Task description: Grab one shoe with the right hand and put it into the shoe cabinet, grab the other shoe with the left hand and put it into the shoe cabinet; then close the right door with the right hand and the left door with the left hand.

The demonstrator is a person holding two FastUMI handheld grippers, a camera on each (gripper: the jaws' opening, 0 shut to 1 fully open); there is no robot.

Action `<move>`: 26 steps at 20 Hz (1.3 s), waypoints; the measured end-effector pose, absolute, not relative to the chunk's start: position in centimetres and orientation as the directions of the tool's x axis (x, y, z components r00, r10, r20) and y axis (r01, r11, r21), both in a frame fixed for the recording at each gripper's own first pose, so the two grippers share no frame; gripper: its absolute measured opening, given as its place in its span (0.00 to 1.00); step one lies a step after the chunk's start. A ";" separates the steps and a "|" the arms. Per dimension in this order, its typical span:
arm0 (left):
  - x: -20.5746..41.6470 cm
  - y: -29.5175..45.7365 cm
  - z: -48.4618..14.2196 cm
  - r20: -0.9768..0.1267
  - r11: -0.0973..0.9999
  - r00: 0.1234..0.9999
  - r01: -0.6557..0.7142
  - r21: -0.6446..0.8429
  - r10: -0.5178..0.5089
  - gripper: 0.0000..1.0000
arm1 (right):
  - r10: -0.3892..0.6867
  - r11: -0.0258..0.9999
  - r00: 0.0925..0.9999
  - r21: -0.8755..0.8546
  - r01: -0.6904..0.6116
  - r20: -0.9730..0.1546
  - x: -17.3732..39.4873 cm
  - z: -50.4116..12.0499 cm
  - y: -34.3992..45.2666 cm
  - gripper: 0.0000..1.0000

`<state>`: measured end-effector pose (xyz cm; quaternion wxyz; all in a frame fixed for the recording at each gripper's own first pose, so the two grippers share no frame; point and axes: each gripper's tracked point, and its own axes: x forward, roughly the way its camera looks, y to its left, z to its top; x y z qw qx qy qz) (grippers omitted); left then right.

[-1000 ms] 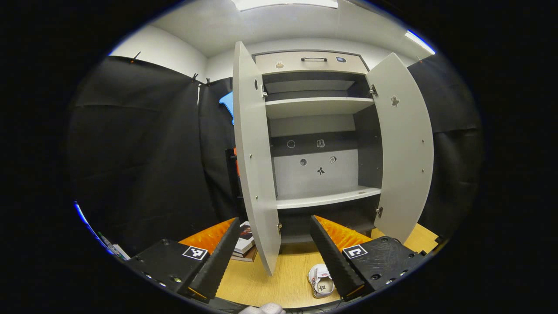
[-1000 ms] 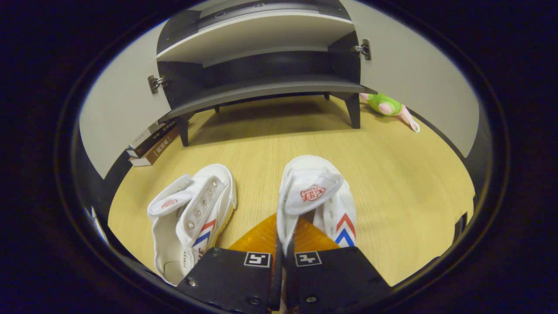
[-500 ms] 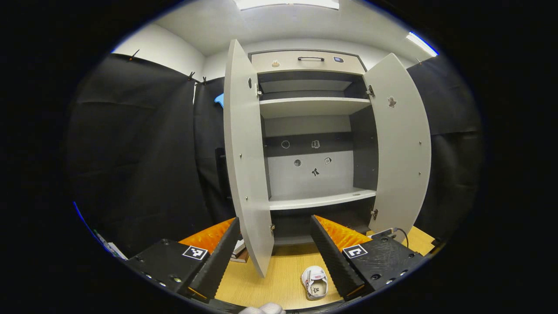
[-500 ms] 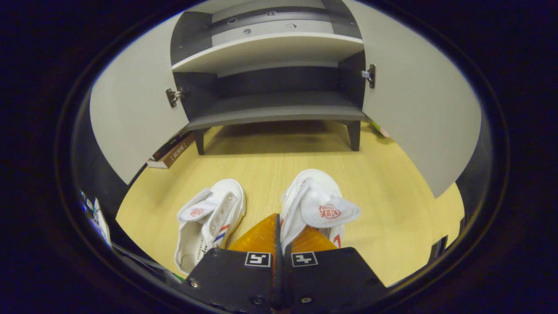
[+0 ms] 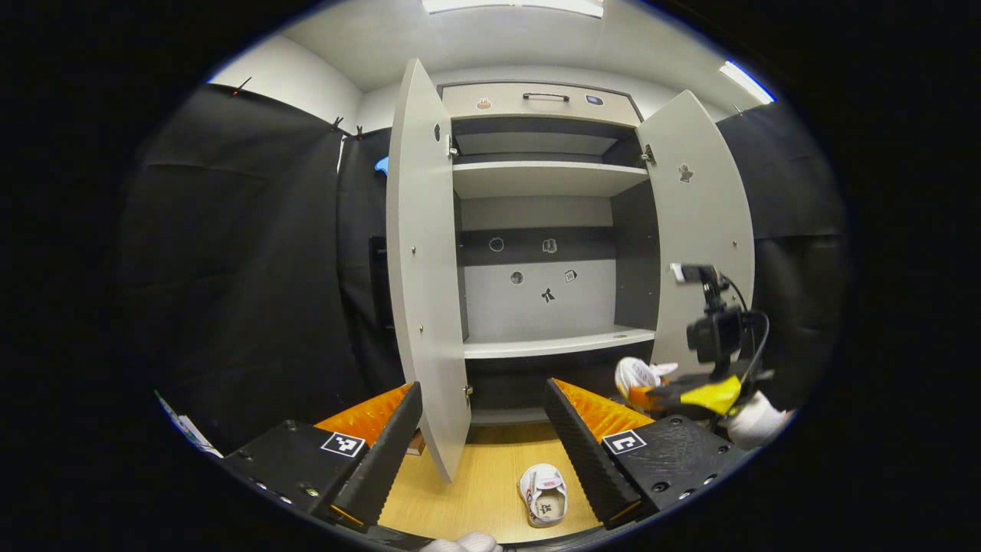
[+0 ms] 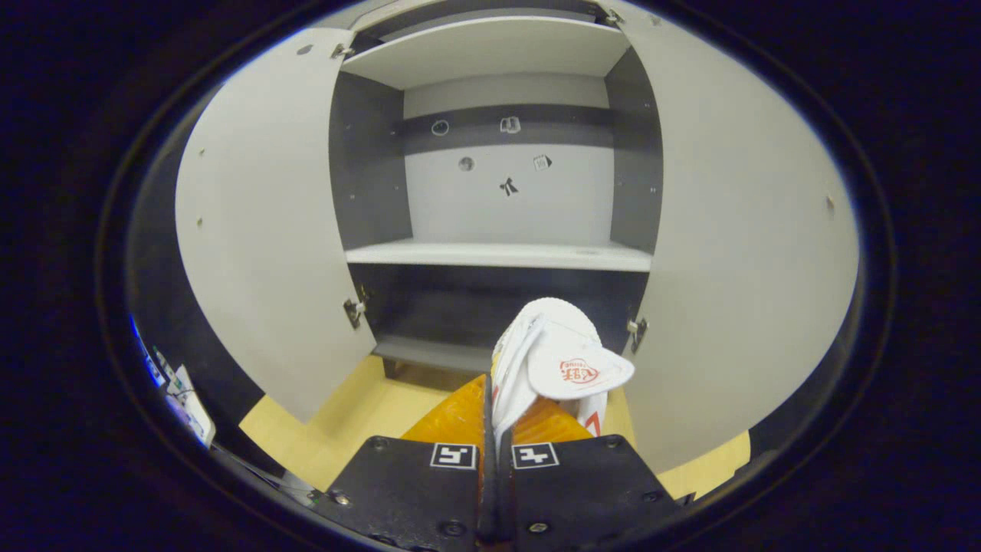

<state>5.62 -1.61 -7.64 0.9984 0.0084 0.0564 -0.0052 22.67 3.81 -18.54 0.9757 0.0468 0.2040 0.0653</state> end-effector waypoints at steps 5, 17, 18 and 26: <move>5.6 -1.2 -8.6 -0.127 0.999 0.991 -0.040 0.010 0.041 0.96 | 0.118 0.993 0.952 0.054 -0.107 -0.283 30.7 -10.1 2.9 0.04; 5.4 -0.7 -8.8 -0.152 0.981 0.969 -0.194 0.028 0.195 0.96 | 0.096 0.995 0.909 0.000 -0.105 -0.405 49.8 -11.0 3.3 0.04; 5.3 -0.7 -8.9 -0.155 0.979 0.967 -0.202 0.029 0.204 0.96 | 0.094 0.995 0.893 0.002 -0.103 -0.439 50.4 -12.3 3.3 0.04; 5.5 -0.5 -8.9 -0.172 0.975 0.960 -0.221 0.027 0.222 0.96 | 0.075 0.989 0.748 -0.045 -0.139 -0.659 52.3 -17.1 4.1 0.05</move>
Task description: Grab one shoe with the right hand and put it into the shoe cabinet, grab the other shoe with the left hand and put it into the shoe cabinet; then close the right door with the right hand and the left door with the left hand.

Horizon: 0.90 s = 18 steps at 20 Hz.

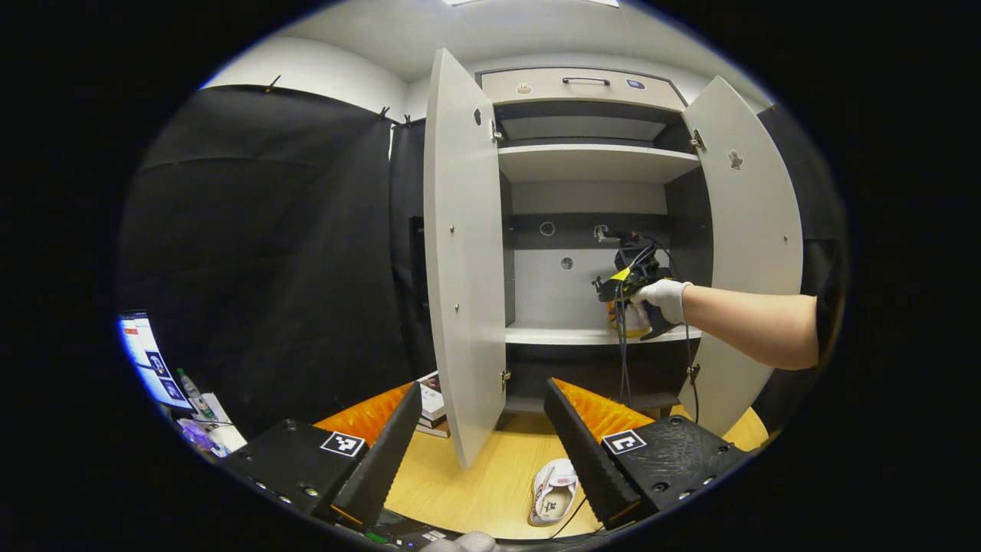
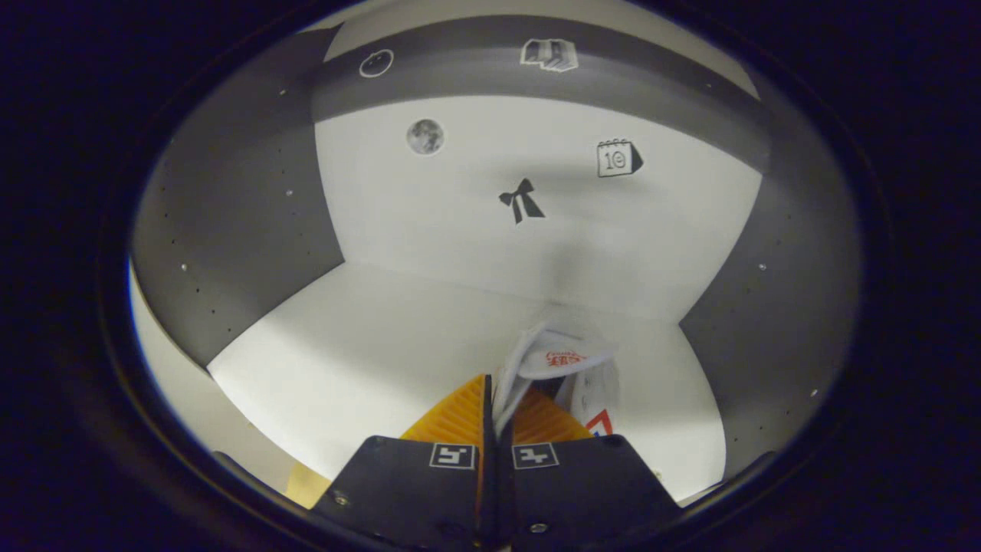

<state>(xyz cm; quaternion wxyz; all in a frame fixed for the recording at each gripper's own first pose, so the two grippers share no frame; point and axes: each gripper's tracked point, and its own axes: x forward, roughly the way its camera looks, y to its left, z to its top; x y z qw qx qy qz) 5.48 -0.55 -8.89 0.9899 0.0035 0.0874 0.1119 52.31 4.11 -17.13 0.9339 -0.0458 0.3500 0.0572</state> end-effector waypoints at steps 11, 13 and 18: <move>4.4 0.7 -7.0 -0.111 0.987 0.981 -0.159 0.016 0.160 0.96 | 0.072 0.997 0.961 0.013 -0.071 -0.267 43.5 -4.1 2.5 0.88; 4.1 0.9 -6.8 -0.103 0.990 0.985 -0.138 0.019 0.140 0.96 | 0.068 0.998 0.981 0.017 -0.066 -0.179 39.4 -1.4 2.2 0.99; 3.6 0.6 -6.6 -0.088 0.998 0.994 -0.068 0.016 0.069 0.96 | 0.068 0.998 0.997 0.017 -0.067 -0.041 28.3 1.3 1.3 0.99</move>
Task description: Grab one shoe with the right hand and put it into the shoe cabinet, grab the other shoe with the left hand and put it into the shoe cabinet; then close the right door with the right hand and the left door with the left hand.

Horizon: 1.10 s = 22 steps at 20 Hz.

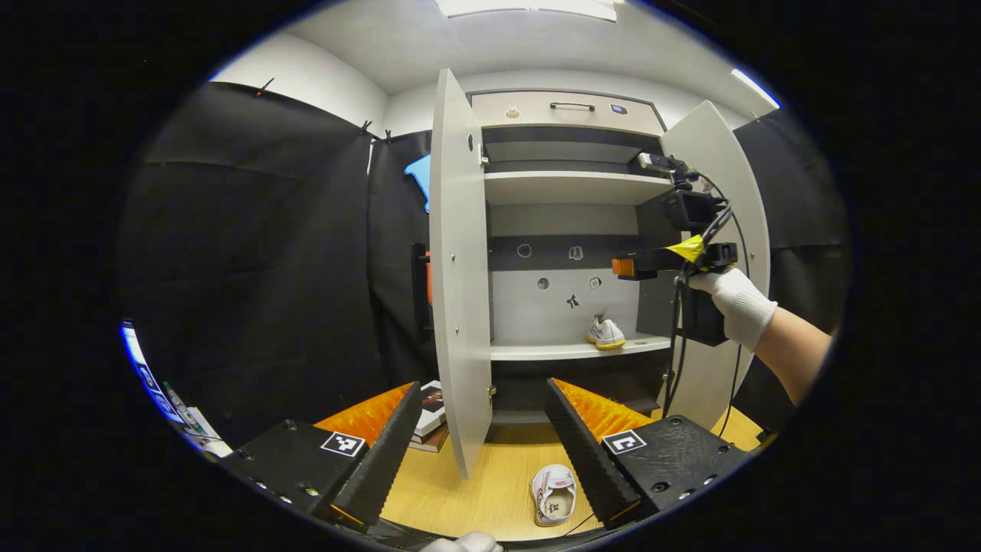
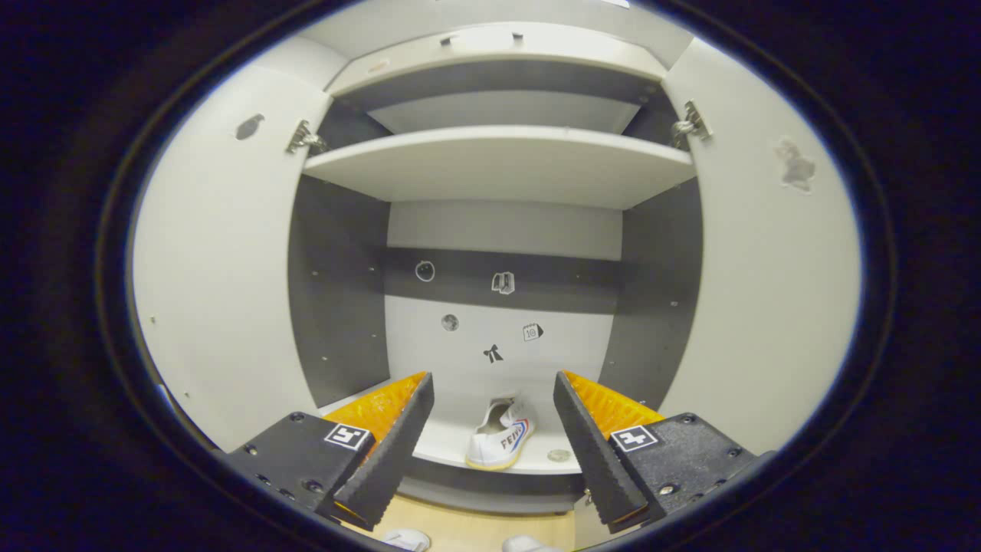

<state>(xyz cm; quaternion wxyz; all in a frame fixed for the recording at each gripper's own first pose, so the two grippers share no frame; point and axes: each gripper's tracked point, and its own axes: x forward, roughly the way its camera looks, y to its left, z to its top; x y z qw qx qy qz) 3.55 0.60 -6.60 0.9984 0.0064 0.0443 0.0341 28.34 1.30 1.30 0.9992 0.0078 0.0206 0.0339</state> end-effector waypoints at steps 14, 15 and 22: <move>2.5 -2.6 -7.1 -0.072 0.996 0.995 0.075 0.045 -0.072 0.96 | -0.023 0.997 0.996 0.072 0.029 -0.088 6.4 -9.6 -4.2 0.99; 2.7 -3.0 -7.4 -0.073 0.995 0.994 0.084 0.047 -0.080 1.00 | -0.026 0.996 0.995 0.083 0.034 -0.093 6.1 -9.6 -4.6 0.99; 3.9 -6.1 -17.1 -0.191 0.985 0.970 0.165 0.054 -0.152 0.97 | -0.040 0.996 0.994 0.070 0.047 -0.104 4.8 -10.0 -6.4 0.99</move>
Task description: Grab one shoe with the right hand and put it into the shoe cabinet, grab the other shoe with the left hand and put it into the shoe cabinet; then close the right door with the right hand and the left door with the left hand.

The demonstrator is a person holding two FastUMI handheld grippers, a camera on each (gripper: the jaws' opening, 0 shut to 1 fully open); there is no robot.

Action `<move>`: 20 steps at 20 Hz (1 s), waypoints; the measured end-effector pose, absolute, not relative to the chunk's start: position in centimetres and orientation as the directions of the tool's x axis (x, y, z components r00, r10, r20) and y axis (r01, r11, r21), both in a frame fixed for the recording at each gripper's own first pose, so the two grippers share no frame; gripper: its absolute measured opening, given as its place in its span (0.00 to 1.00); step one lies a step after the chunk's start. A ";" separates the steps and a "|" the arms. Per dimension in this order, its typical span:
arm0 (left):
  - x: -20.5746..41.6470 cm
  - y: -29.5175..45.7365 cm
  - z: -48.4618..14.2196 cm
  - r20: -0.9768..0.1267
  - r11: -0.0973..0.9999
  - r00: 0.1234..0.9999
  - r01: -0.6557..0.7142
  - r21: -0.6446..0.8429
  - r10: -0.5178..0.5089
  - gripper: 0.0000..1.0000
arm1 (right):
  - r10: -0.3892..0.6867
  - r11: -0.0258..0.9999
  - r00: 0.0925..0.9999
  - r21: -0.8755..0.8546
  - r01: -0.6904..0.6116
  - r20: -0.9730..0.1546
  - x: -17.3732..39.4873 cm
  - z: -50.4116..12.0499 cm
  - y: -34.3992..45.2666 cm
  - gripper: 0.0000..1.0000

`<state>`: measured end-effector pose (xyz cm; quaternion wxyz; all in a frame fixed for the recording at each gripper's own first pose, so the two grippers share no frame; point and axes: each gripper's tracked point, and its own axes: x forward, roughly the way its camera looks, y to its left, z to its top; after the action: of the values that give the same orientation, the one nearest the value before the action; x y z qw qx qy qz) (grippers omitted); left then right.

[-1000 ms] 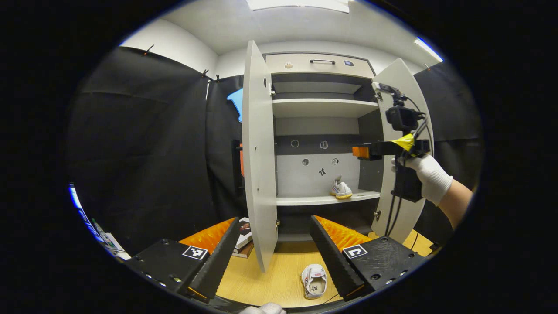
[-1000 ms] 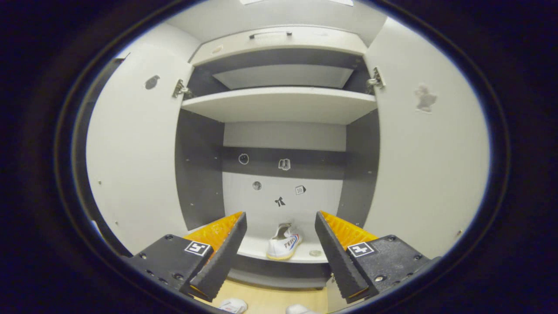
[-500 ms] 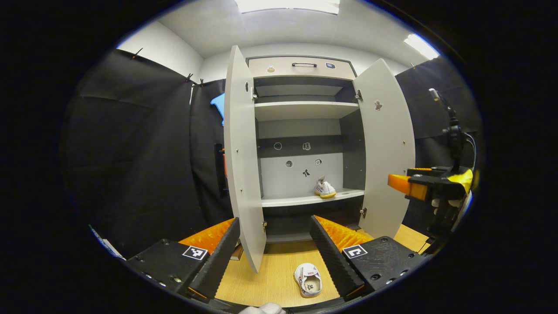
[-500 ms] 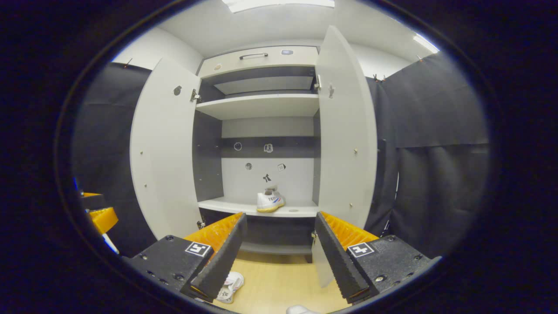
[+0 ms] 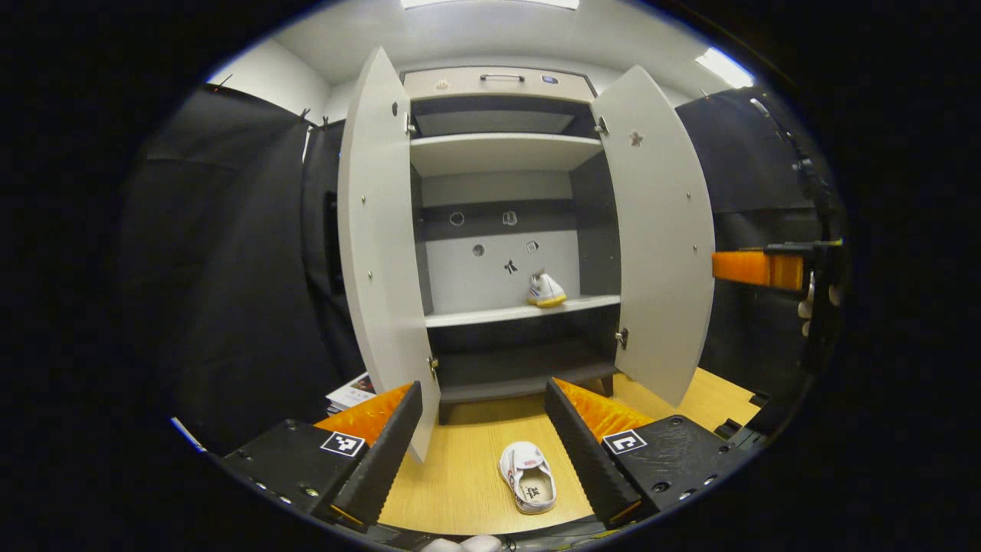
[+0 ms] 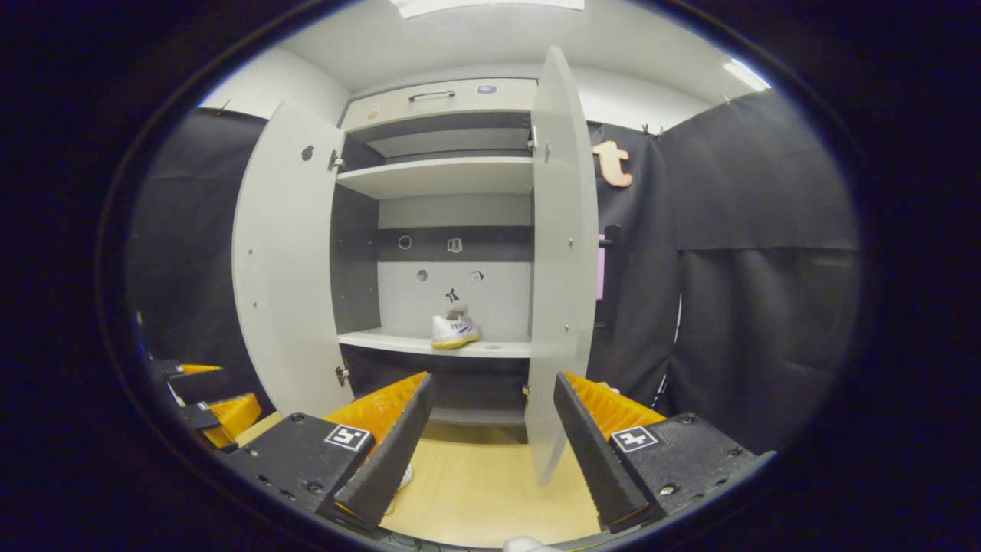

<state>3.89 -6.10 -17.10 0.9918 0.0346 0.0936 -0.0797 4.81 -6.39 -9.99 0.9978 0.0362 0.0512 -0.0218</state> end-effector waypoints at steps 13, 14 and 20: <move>7.3 -7.9 -42.9 -0.549 0.970 0.814 0.241 0.018 -0.191 0.98 | -0.074 0.996 0.946 0.022 0.085 -0.314 3.4 -16.2 -8.3 0.99; 8.0 -8.1 -43.8 -0.554 0.968 0.809 0.250 0.023 -0.196 0.97 | -0.073 0.996 0.944 0.023 0.085 -0.323 3.5 -16.6 -8.1 0.99; 12.5 -8.6 -47.8 -0.585 0.968 0.790 0.250 0.034 -0.184 0.95 | -0.052 0.998 0.929 0.009 0.059 -0.366 4.5 -18.3 -7.0 0.99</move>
<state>12.50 -8.61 -47.78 0.9445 0.0546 0.3031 -0.1147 4.49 -7.04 -18.25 0.9820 0.0101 0.1863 -0.0283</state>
